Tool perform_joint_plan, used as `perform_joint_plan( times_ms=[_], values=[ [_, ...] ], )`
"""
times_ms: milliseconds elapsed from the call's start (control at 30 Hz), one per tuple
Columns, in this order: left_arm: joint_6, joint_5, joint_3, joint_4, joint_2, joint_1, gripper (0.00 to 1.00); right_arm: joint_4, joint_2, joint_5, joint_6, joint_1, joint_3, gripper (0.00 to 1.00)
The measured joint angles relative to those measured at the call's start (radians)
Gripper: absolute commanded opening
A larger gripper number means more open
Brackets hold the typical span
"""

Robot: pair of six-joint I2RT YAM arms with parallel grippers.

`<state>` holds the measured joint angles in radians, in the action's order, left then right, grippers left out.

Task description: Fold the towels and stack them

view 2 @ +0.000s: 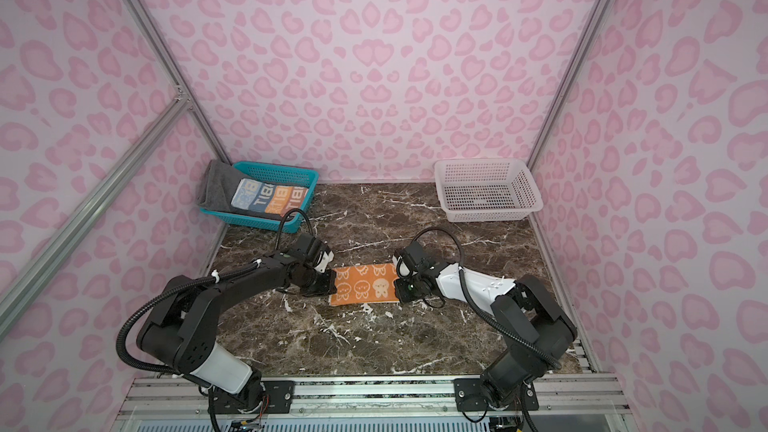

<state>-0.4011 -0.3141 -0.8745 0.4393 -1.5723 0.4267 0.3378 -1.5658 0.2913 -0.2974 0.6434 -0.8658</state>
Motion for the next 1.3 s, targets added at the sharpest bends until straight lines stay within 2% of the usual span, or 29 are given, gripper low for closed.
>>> perform_joint_plan(
  times_ms=[133,167,200,233,367,533,767,1133,1233,1300],
  values=[
    [0.002,0.019,-0.049,0.029,0.039,0.000,0.27,0.003,0.024,-0.017,0.079,0.011,-0.045,0.69],
    [0.002,0.027,-0.066,0.038,0.049,0.000,0.31,0.005,0.032,-0.034,0.112,0.024,-0.057,0.78],
    [0.002,0.034,-0.081,0.043,0.059,0.000,0.35,0.004,0.041,-0.052,0.148,0.043,-0.069,0.91],
    [0.002,0.041,-0.093,0.047,0.068,0.000,0.43,0.001,0.047,-0.065,0.176,0.059,-0.077,0.98],
    [-0.017,0.098,-0.141,0.060,0.118,-0.008,0.64,-0.027,0.056,-0.126,0.313,0.145,-0.098,0.98],
    [-0.064,0.147,-0.146,0.048,0.204,-0.068,0.75,-0.056,-0.020,-0.213,0.470,0.243,-0.138,0.98],
    [-0.107,0.160,-0.087,-0.007,0.274,-0.183,0.80,-0.072,-0.162,-0.238,0.601,0.282,-0.202,0.94],
    [-0.148,0.156,0.134,-0.058,0.431,-0.256,0.84,-0.057,-0.359,-0.213,0.633,0.281,-0.323,0.88],
    [-0.155,0.143,0.199,-0.073,0.472,-0.271,0.84,-0.080,-0.389,-0.194,0.629,0.279,-0.343,0.83],
    [-0.167,0.127,0.235,-0.087,0.485,-0.283,0.84,-0.105,-0.412,-0.178,0.622,0.275,-0.356,0.75]
  ],
)
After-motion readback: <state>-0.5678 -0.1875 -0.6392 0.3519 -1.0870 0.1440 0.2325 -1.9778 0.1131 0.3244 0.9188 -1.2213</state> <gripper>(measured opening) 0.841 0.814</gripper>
